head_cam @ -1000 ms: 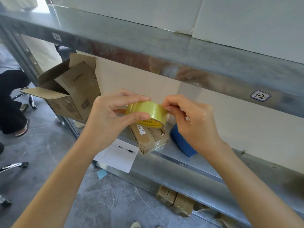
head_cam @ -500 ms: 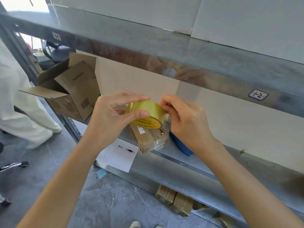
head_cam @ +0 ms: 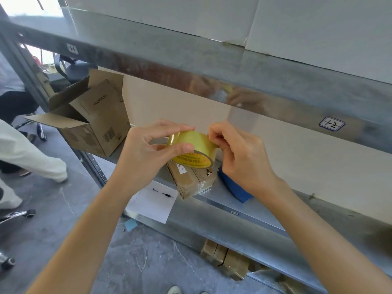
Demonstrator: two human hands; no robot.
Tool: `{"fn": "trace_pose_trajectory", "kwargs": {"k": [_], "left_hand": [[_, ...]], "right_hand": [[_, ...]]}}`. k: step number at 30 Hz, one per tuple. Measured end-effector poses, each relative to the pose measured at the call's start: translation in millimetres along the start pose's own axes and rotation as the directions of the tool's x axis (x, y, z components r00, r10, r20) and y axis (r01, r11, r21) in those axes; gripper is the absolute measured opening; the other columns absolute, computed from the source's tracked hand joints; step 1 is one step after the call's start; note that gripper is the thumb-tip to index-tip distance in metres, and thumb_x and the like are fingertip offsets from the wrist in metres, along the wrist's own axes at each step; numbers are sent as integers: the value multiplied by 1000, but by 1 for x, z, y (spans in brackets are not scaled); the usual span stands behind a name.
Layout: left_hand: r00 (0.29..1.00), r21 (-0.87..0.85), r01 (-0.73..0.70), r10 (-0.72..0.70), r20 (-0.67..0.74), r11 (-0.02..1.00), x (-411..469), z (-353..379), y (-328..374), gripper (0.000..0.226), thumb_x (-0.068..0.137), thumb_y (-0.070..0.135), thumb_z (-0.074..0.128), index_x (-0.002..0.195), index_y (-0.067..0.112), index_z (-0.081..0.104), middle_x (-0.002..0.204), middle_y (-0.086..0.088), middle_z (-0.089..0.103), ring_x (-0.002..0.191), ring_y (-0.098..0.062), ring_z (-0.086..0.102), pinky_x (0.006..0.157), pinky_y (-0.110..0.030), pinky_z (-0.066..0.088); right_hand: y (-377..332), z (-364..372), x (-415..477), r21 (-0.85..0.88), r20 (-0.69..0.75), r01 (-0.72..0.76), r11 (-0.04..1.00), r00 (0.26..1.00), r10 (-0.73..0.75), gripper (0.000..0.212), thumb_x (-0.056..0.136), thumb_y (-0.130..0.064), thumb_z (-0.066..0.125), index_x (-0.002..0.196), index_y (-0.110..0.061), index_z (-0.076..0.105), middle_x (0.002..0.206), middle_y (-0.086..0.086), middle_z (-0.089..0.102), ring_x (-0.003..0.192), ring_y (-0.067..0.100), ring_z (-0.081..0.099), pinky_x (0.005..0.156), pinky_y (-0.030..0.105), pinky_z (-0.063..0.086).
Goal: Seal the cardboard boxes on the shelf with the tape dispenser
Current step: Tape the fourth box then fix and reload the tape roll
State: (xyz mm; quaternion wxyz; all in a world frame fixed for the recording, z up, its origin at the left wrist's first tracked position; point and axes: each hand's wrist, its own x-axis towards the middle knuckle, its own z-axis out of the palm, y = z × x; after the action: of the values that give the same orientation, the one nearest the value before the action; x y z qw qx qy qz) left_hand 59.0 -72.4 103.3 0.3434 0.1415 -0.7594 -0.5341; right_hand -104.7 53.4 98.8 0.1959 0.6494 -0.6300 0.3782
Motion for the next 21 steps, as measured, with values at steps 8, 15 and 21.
{"fn": "trace_pose_trajectory", "kwargs": {"k": [8,15,21], "left_hand": [[997,-61,-70,71,22,996,-2,-6,-6,30,76,22,82,105,25,75,103,8,71,104,-15,64,83,-24,55],[973,-85,-222,227,45,971,-1,-9,-3,40,71,26,85,107,15,73,101,10,67,100,-20,62,88,-33,53],[977,-33,-210,211,31,977,-1,-5,-1,36,71,22,84,105,16,75,102,9,67,102,-21,62,88,-36,55]], "right_hand": [[-5,-8,0,596,202,-361,717,932,302,4,96,-8,52,98,-11,54,94,0,66,90,14,64,79,30,53],[-17,-11,5,636,331,-449,627,893,303,24,90,-25,44,97,-13,63,93,-3,65,95,22,58,87,37,44],[-27,-3,7,606,246,-441,662,895,372,27,93,-31,45,84,-11,60,79,9,58,77,29,52,70,45,43]]}}
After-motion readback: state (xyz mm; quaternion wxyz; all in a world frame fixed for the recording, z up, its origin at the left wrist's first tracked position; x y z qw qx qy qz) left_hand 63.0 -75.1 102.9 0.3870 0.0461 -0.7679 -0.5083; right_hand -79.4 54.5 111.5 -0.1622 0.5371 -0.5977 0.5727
